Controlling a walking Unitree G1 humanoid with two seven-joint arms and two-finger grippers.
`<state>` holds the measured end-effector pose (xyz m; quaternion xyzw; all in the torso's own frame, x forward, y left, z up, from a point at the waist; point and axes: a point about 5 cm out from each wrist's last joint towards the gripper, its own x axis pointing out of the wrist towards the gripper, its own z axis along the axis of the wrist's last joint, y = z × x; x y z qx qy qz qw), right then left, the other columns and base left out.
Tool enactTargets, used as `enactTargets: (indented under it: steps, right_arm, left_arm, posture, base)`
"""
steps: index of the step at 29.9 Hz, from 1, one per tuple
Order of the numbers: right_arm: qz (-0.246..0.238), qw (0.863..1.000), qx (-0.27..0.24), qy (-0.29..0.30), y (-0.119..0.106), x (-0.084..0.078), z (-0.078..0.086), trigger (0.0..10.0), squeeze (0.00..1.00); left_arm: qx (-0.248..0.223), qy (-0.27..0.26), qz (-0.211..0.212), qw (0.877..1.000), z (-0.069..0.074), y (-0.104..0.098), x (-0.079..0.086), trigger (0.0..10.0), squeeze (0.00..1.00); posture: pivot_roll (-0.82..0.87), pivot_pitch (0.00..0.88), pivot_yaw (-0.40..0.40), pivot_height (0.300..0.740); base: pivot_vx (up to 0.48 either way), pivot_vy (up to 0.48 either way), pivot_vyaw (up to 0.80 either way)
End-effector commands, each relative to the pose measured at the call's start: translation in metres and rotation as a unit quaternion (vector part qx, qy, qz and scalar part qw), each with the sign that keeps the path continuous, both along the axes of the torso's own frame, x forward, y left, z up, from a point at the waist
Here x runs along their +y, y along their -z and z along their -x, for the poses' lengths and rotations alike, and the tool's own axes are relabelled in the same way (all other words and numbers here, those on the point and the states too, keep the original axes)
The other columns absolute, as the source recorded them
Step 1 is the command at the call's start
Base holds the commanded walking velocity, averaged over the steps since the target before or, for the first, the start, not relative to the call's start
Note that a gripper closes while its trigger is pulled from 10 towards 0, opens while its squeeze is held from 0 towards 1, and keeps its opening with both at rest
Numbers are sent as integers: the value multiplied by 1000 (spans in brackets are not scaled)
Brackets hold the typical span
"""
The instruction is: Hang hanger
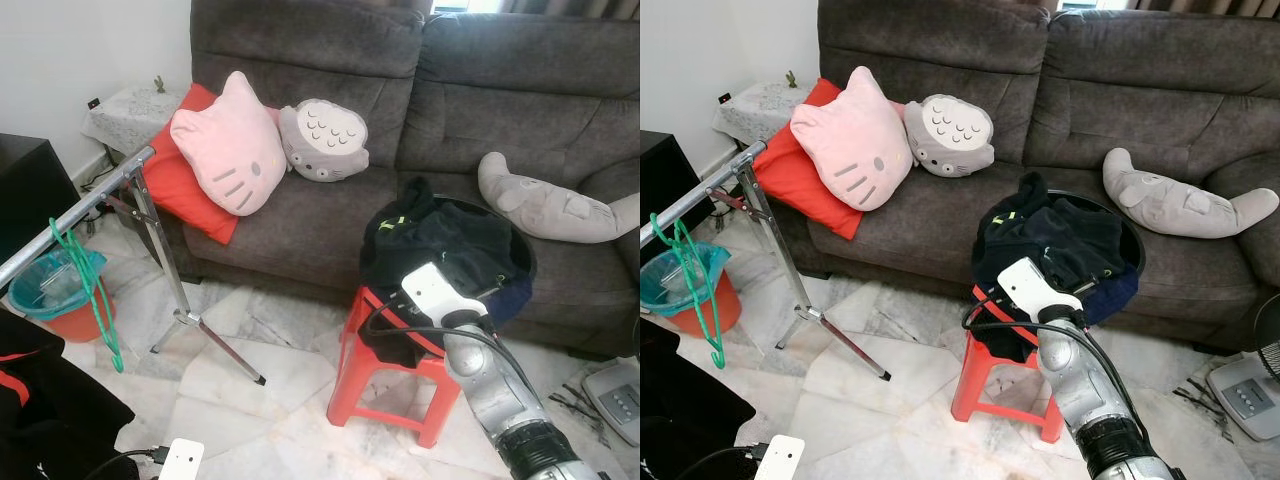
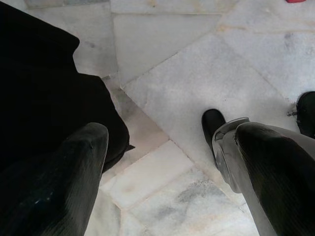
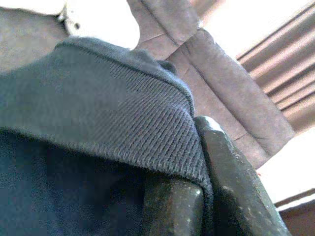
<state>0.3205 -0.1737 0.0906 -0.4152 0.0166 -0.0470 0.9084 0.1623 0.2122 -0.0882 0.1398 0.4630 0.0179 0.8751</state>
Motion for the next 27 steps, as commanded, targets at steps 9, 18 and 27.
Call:
enactTargets:
  steps: [9,18,27]
  right_arm:
    - [-26,999,-31,22,-8,-5,2,10000,0]
    - [-29,998,-37,29,-11,-6,1,10000,0]
    - [-29,998,-40,30,-11,-6,2,10000,0]
  left_arm:
    - [13,3,5,1000,7,3,-2,10000,0]
    - [14,1,6,1000,8,4,-2,10000,0]
    - [15,2,6,1000,9,4,-2,10000,0]
  posture:
    - [0,0,-41,740]
    - [5,0,-40,740]
    - [6,0,-38,740]
  base:
    - [-101,0,0]
    - [-344,0,0]
    - [-344,0,0]
